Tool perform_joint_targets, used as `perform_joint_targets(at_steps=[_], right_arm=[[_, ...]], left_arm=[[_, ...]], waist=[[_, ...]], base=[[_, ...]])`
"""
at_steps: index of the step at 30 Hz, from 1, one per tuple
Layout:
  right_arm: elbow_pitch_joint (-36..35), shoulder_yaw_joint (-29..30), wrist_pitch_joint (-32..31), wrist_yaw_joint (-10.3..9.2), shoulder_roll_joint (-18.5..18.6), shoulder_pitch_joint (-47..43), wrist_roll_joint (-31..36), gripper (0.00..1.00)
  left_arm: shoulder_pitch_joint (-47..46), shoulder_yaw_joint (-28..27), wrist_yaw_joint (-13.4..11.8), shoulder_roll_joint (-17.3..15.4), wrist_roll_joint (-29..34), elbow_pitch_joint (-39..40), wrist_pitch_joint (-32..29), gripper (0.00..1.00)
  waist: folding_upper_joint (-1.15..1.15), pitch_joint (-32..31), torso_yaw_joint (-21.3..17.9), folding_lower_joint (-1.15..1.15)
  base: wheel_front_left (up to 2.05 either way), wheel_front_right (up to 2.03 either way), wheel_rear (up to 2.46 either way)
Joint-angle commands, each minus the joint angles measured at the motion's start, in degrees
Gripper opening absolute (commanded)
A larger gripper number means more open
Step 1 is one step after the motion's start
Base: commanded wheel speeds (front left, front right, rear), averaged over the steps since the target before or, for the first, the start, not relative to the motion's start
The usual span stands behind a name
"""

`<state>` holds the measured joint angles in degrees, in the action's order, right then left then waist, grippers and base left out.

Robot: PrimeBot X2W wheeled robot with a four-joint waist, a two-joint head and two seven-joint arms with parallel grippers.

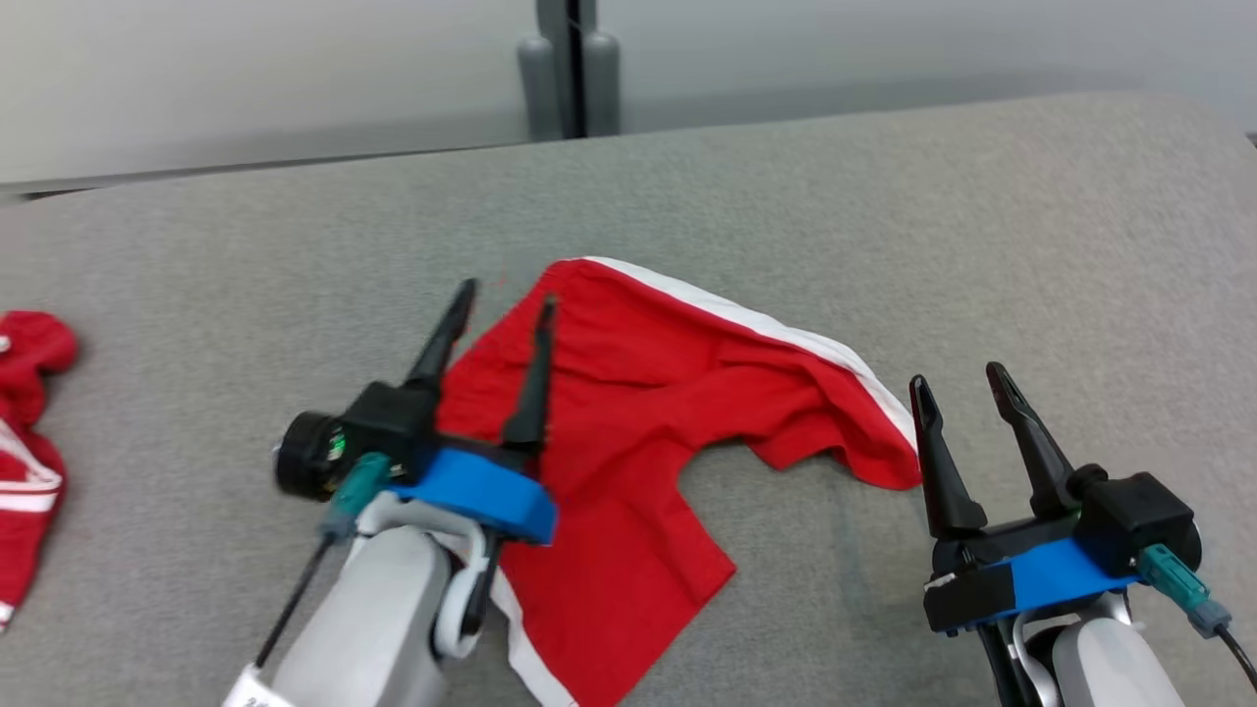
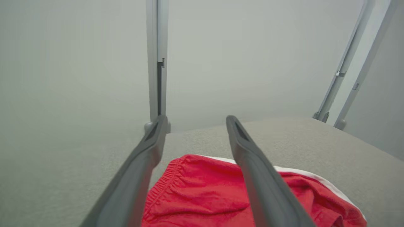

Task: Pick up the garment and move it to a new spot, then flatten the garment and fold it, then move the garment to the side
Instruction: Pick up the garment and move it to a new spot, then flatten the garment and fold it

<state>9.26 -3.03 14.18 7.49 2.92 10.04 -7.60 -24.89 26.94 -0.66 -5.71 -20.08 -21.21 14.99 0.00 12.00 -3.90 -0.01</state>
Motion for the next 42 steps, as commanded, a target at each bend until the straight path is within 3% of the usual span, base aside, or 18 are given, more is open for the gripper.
perform_joint_targets(at_steps=[1,11,16,27,42], right_arm=[[-0.4,0.2,-0.4,0.01,0.4,-0.8,0.4,1.0],[-2.0,0.6,-3.0,0.01,0.7,-4.4,0.3,1.0],[-2.6,0.4,-4.1,0.01,0.8,-6.3,0.4,1.0],[-3.8,0.4,-6.0,0.01,0.9,-10.4,0.2,1.0],[-5.2,0.7,-6.7,0.01,0.7,-11.8,0.3,1.0]], left_arm=[[1.3,-1.5,-0.6,-0.5,-0.1,0.6,0.2,1.0],[11.2,-14.0,-3.1,-5.0,0.0,3.9,0.2,1.0],[14.9,-17.0,-1.9,-6.4,0.5,4.9,0.3,1.0],[20.0,-16.0,0.6,-7.1,1.8,5.0,0.3,1.0],[21.3,-15.1,0.4,-7.4,1.6,4.9,0.3,1.0]], waist=[[0.0,-0.5,0.9,0.01],[0.0,-4.9,6.2,0.01],[0.0,-7.1,6.7,0.01],[0.0,-10.9,5.0,0.01],[0.0,-11.0,4.3,0.01]], base=[[0.0,0.0,0.0],[0.0,0.0,0.0],[0.0,0.0,0.0],[0.0,0.0,0.0],[0.0,0.0,0.0]])
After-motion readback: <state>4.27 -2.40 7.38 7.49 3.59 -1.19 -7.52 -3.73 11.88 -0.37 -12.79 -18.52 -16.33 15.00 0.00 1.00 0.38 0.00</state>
